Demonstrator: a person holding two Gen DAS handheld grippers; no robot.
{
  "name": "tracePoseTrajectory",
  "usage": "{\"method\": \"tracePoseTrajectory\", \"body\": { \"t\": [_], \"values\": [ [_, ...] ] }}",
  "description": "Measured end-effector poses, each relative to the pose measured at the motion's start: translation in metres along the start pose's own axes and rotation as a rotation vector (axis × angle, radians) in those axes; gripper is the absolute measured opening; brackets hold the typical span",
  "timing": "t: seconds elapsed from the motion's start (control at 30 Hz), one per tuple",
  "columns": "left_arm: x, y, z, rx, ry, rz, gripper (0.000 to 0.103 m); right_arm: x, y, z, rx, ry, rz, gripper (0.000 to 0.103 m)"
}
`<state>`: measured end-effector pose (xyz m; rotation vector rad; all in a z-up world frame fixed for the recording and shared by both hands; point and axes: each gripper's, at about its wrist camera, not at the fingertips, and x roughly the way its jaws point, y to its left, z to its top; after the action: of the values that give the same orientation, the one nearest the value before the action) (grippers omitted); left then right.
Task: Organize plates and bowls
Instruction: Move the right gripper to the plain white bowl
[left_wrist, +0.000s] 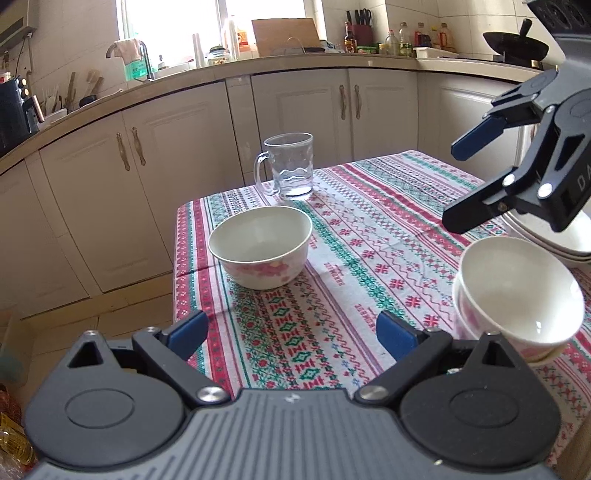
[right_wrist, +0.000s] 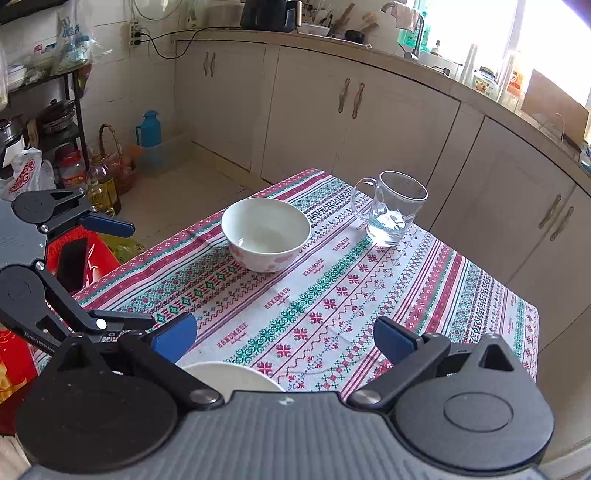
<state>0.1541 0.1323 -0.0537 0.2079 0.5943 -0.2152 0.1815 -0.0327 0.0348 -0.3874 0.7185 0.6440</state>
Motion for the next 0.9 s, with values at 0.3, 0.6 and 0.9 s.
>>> {"method": "tracePoseTrajectory", "body": {
  "t": [0.3,0.6,0.9],
  "values": [
    [0.043,0.013,0.010,-0.038,-0.022,0.012,0.097,0.032,-0.015,0.023,0.044,0.029,0.040,0.103],
    [0.073,0.022,0.012,-0.033,-0.021,0.029,0.097,0.059,-0.022,0.046,0.004,0.050,0.051,0.103],
    [0.094,0.033,0.016,-0.044,-0.046,-0.006,0.097,0.103,-0.021,0.075,-0.061,0.071,0.081,0.103]
  ]
}}
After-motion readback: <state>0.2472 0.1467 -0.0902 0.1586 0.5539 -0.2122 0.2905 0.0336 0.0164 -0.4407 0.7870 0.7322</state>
